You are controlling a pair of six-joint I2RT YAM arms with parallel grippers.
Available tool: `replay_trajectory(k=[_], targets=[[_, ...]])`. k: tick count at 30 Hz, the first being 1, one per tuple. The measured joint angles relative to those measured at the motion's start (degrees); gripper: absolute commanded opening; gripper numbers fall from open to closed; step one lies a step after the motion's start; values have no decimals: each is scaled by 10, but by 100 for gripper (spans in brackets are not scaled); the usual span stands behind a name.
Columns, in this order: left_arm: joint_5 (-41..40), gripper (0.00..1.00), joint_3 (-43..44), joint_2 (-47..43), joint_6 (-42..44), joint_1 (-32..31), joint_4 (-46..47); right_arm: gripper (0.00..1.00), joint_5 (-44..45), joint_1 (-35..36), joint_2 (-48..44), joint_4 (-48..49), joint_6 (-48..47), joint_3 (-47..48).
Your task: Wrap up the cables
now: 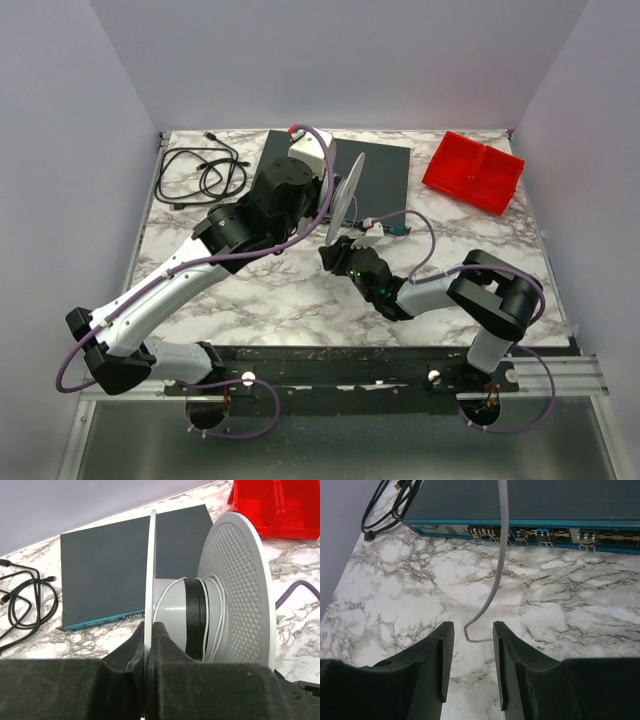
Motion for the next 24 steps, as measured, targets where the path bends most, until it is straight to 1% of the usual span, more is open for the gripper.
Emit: replay_trajectory(k=[4,11,15,16,19,21,23,24], targets=[[0,0,2,0,0,0,-5,43,4,0,18,-6,-14,22],[0,0,9,0,0,0,-12,39,9,7,39,-11,-28,39],[-2,0,9,0,0,0,-16,31,14,15,44,-11,-35,44],[-2,0,9,0,0,0,-17,26,15,16,44,-11,-36,44],[-3,0,10,0,0,0,-19,20,21,20,44,-12,-38,44],[-4,0,12,0,0,0,-20,11,24,20,44,-15,-38,44],[-7,0,15,0,0,0,-20,1,26,21,43,-21,-38,44],[-8,0,16,0,0,0,-20,1,27,21,41,-27,-37,44]])
